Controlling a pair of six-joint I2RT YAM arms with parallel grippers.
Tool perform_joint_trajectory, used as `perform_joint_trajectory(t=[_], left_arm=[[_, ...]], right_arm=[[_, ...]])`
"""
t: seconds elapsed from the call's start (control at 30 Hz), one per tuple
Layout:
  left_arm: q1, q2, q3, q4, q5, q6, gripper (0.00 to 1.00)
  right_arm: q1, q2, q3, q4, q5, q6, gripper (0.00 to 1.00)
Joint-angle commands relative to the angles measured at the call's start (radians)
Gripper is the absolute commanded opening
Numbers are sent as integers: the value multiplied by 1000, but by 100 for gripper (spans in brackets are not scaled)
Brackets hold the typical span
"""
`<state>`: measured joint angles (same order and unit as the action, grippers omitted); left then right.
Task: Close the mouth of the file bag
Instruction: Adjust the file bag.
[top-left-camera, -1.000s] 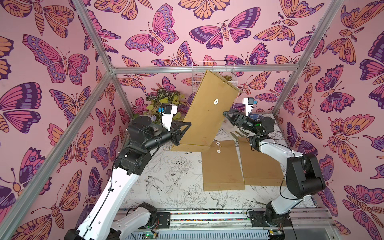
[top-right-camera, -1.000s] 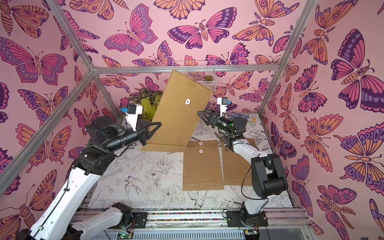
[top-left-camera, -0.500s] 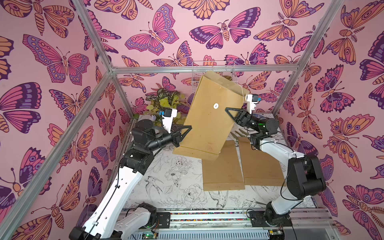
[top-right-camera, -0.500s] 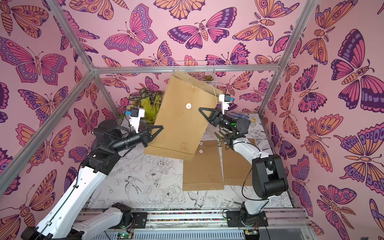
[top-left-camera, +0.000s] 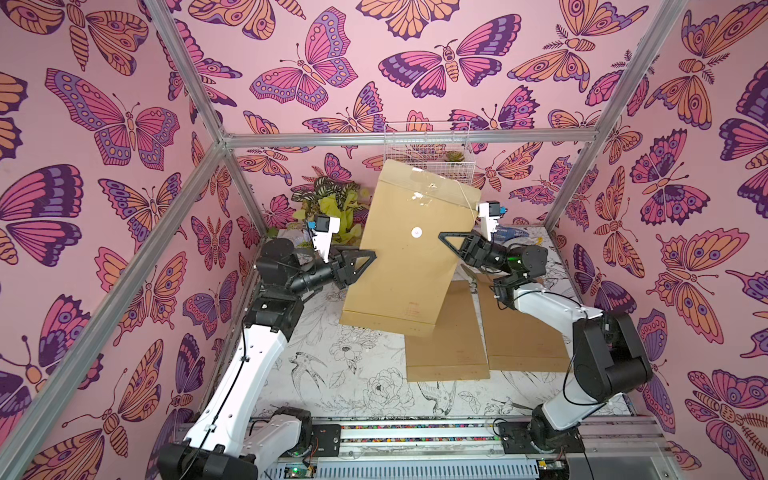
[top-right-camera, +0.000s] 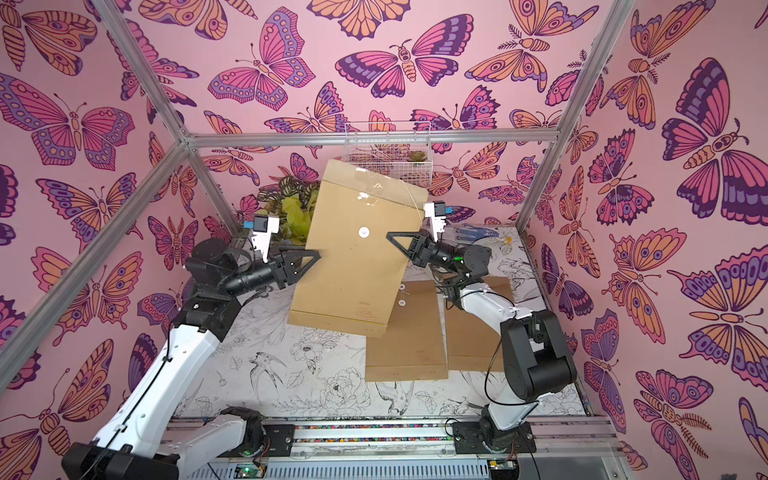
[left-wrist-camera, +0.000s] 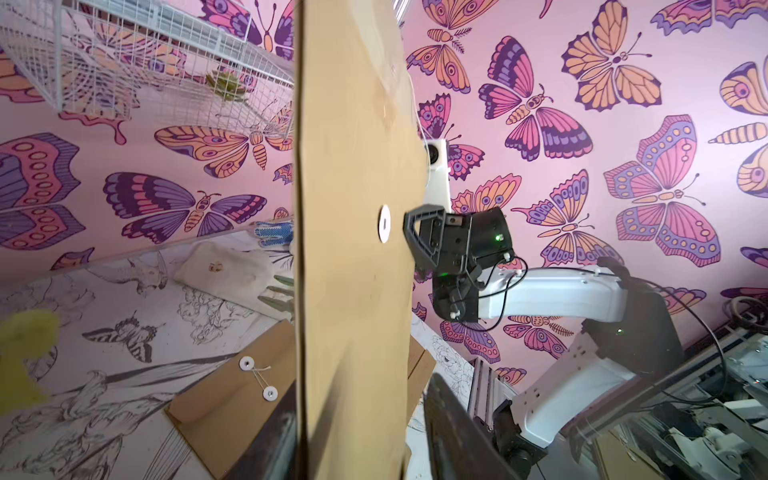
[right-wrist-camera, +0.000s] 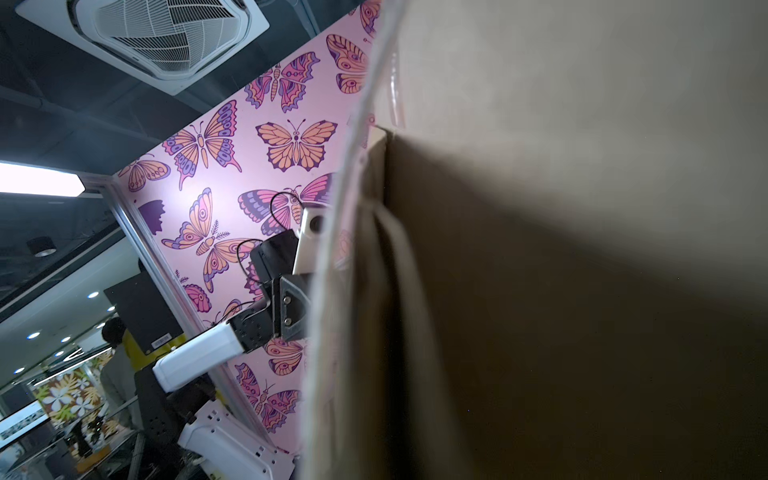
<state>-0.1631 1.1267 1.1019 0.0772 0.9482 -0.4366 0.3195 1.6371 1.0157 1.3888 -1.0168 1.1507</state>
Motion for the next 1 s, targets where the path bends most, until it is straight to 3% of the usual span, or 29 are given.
perform_joint_trajectory(t=[0.0, 0.37, 0.43, 0.6, 0.7, 0.77, 0.87, 0.97], left_arm=[[9, 77, 86, 68, 136, -6, 47], [10, 187, 128, 124, 172, -4, 39], [11, 195, 138, 128, 181, -1, 36], [11, 199, 120, 153, 189, 10, 11], [11, 173, 68, 213, 169, 21, 0], [14, 160, 41, 248, 164, 27, 0], [20, 157, 29, 257, 167, 33, 0], [35, 157, 14, 273, 174, 40, 0]], right_arm=[[15, -39, -8, 37, -48, -38, 0], [28, -57, 4, -122, -110, -152, 0], [38, -74, 10, -250, -118, -248, 0], [54, -175, 42, -702, -98, -581, 0], [53, -201, 31, -747, -64, -607, 12], [52, -211, 16, -742, -40, -595, 28], [46, -228, -13, -711, -5, -554, 35], [20, -265, -47, -725, 52, -519, 49]])
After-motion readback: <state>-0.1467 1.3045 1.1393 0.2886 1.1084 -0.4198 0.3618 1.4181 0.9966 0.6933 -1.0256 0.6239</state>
